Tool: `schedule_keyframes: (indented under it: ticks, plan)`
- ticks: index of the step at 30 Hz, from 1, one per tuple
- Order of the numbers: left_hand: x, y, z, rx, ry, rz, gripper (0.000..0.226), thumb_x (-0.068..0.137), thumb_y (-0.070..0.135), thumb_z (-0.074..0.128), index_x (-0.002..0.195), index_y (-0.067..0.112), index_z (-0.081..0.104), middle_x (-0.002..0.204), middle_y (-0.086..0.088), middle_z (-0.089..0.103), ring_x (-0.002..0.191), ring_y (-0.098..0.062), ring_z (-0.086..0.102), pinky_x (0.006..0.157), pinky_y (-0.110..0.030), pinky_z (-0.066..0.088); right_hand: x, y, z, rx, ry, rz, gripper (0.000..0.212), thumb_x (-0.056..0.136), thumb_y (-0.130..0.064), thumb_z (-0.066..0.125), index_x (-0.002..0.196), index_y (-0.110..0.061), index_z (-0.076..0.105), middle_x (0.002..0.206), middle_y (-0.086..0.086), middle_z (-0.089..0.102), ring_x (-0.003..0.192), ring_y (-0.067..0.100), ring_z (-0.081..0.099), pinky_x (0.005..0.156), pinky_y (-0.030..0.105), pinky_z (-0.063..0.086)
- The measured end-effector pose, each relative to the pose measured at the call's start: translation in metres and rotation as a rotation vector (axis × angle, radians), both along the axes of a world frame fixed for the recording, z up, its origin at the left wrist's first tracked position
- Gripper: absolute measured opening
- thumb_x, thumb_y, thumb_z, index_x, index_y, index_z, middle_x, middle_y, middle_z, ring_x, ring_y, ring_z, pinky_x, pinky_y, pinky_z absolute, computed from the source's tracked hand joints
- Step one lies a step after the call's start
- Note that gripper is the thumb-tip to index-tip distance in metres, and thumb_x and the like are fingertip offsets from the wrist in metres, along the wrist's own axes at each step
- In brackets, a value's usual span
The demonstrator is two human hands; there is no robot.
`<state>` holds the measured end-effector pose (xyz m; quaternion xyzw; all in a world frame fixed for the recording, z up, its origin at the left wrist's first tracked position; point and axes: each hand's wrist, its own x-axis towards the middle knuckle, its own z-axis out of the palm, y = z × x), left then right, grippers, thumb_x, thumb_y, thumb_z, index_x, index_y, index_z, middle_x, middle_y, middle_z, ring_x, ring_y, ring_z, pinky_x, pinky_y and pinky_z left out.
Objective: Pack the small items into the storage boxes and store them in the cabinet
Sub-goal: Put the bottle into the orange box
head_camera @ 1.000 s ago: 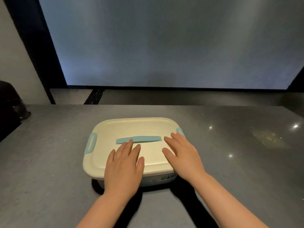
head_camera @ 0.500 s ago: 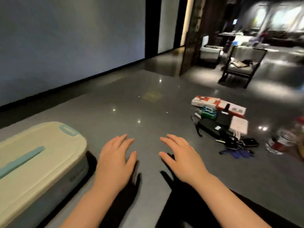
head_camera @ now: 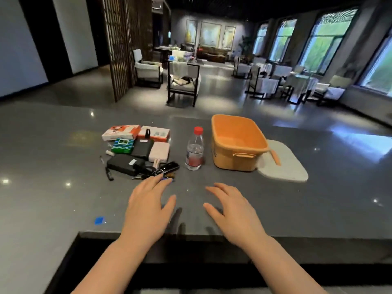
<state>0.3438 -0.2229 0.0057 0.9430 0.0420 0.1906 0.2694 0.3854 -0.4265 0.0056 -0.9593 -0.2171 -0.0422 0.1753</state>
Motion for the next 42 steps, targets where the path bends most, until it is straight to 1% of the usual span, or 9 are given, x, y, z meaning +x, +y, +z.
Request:
schedule_keyframes:
  ticks: [8, 16, 19, 25, 30, 33, 37, 39, 42]
  plan:
    - [0.074, -0.084, -0.008, -0.128, -0.035, 0.002, 0.048, 0.087, 0.033, 0.058, 0.134, 0.027, 0.049, 0.142, 0.007, 0.043, 0.133, -0.012, 0.032, 0.113, -0.034, 0.025, 0.072, -0.084, -0.005, 0.002, 0.003, -0.004, 0.049, 0.094, -0.053, 0.042, 0.14, -0.038, 0.039, 0.148, -0.016, 0.034, 0.136, 0.005, 0.026, 0.109, 0.027, 0.029]
    - [0.157, -0.071, -0.014, -0.183, -0.004, 0.018, 0.062, 0.083, 0.029, 0.064, 0.139, 0.018, 0.039, 0.142, 0.002, 0.043, 0.13, -0.015, 0.039, 0.109, -0.031, 0.031, 0.14, -0.074, -0.011, 0.045, -0.076, 0.042, 0.049, 0.091, -0.05, 0.049, 0.137, -0.037, 0.043, 0.142, -0.016, 0.041, 0.13, 0.004, 0.033, 0.102, 0.02, 0.029]
    - [0.19, -0.061, -0.016, -0.249, -0.014, 0.0, 0.076, 0.08, 0.028, 0.069, 0.144, 0.018, 0.029, 0.143, 0.001, 0.038, 0.131, -0.014, 0.036, 0.102, -0.019, 0.023, 0.171, -0.065, -0.008, 0.078, -0.157, -0.036, 0.051, 0.088, -0.041, 0.057, 0.136, -0.029, 0.047, 0.138, -0.009, 0.047, 0.127, 0.012, 0.041, 0.101, 0.024, 0.032]
    - [0.253, -0.047, -0.028, -0.322, -0.05, -0.008, 0.089, 0.069, 0.028, 0.079, 0.142, 0.018, 0.029, 0.136, -0.003, 0.043, 0.127, -0.018, 0.04, 0.104, -0.029, 0.033, 0.226, -0.038, -0.019, 0.009, -0.126, -0.115, 0.057, 0.093, -0.047, 0.046, 0.145, -0.026, 0.035, 0.144, -0.002, 0.042, 0.133, 0.018, 0.034, 0.113, 0.035, 0.02]
    - [0.269, -0.045, -0.046, -0.382, -0.101, 0.0, 0.082, 0.07, 0.021, 0.079, 0.138, 0.019, 0.034, 0.13, -0.003, 0.046, 0.123, -0.018, 0.042, 0.102, -0.029, 0.033, 0.229, -0.048, -0.023, 0.084, -0.171, -0.116, 0.035, 0.091, -0.048, 0.052, 0.116, -0.025, 0.06, 0.107, -0.004, 0.059, 0.104, 0.019, 0.049, 0.096, 0.031, 0.032]
    - [0.273, -0.047, -0.053, -0.442, -0.116, -0.013, 0.082, 0.07, 0.019, 0.08, 0.137, 0.02, 0.034, 0.13, -0.001, 0.048, 0.121, -0.016, 0.046, 0.104, -0.036, 0.038, 0.219, -0.074, -0.026, 0.078, -0.169, -0.058, 0.036, 0.088, -0.058, 0.05, 0.099, -0.026, 0.062, 0.095, -0.011, 0.056, 0.094, 0.014, 0.047, 0.083, 0.025, 0.027]
    - [0.272, -0.047, -0.061, -0.496, -0.141, 0.032, 0.076, 0.071, 0.019, 0.079, 0.133, 0.025, 0.035, 0.128, 0.001, 0.051, 0.118, -0.015, 0.05, 0.1, -0.035, 0.04, 0.202, -0.122, -0.029, 0.193, -0.171, -0.019, 0.04, 0.08, -0.067, 0.051, 0.076, -0.027, 0.055, 0.079, -0.019, 0.047, 0.084, 0.004, 0.043, 0.092, 0.028, 0.031]
    - [0.27, -0.048, -0.062, -0.532, -0.16, 0.066, 0.071, 0.072, 0.019, 0.079, 0.129, 0.026, 0.037, 0.123, 0.0, 0.052, 0.114, -0.017, 0.052, 0.1, -0.041, 0.043, 0.201, -0.15, -0.027, 0.224, -0.16, 0.014, 0.036, 0.081, -0.062, 0.053, 0.075, -0.027, 0.055, 0.083, -0.019, 0.05, 0.089, 0.0, 0.047, 0.104, 0.036, 0.029]
    - [0.264, -0.053, -0.062, -0.537, -0.179, 0.065, 0.067, 0.072, 0.019, 0.078, 0.127, 0.027, 0.042, 0.119, 0.001, 0.052, 0.111, -0.017, 0.053, 0.099, -0.045, 0.044, 0.21, -0.186, -0.02, 0.273, -0.113, 0.023, 0.032, 0.085, -0.051, 0.048, 0.082, -0.023, 0.064, 0.105, -0.01, 0.06, 0.113, 0.011, 0.051, 0.108, 0.052, 0.026]
